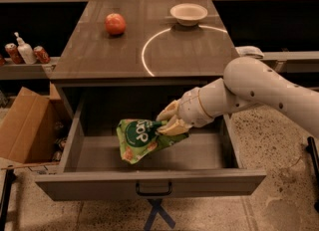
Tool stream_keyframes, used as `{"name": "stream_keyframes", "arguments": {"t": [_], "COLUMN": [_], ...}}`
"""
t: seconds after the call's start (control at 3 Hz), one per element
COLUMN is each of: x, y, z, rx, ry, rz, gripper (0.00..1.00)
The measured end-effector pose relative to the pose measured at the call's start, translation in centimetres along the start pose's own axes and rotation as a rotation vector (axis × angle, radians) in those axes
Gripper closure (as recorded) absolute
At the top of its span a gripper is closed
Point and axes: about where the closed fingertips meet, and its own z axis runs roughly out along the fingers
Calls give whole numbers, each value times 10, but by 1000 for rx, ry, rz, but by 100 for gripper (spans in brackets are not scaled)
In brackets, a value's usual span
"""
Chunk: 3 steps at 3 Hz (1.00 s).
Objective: Pick green rice chip bag from top drawer and place on counter
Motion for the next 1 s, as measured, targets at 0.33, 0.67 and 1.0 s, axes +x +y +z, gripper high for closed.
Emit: {"name": "stream_keyframes", "arguments": {"t": [0.33,0.67,1.0], "x": [-22,-62,-104], "y": [-6,-15,-28], "z": [-17,-55,-95], "rx": [23,68,123], "ry": [-28,-66,-81], "rz": [-55,-143,-226], "gripper": [100,100,100]}}
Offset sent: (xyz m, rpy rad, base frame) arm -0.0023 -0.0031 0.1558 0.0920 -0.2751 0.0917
